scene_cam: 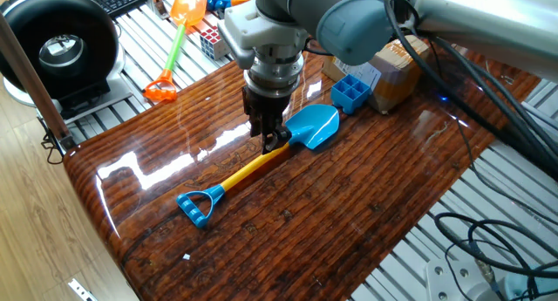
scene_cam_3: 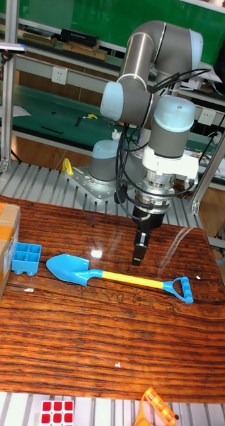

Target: Use a shovel to scoop up an object

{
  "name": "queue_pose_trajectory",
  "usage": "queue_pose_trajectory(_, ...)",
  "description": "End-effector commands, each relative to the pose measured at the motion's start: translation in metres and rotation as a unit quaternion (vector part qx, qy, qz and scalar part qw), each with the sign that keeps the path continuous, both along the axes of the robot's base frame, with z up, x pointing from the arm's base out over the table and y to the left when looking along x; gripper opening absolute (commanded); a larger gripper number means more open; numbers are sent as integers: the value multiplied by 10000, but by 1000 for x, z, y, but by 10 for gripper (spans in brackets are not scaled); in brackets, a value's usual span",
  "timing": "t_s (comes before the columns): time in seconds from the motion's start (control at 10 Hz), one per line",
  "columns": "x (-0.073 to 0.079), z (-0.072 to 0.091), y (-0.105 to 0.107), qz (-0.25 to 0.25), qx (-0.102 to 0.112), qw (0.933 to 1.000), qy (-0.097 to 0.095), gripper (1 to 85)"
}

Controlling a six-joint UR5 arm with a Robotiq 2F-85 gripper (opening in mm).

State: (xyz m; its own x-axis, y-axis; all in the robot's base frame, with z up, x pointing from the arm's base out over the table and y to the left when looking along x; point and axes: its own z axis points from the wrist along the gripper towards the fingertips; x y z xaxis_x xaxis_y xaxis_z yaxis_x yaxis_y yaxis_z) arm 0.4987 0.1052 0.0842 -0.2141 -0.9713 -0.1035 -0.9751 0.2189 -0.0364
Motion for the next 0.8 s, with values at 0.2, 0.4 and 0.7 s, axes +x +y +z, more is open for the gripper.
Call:
queue_pose_trajectory(0.2, -13, 1, 6, -197, 148, 9993, 286, 430)
queue_pose_trajectory(0.4, -18, 3, 14, -113, 289, 9988, 372, 473)
queue_pose_trajectory(0.7, -18, 2, 10, -285, 210, 9986, 382, 537)
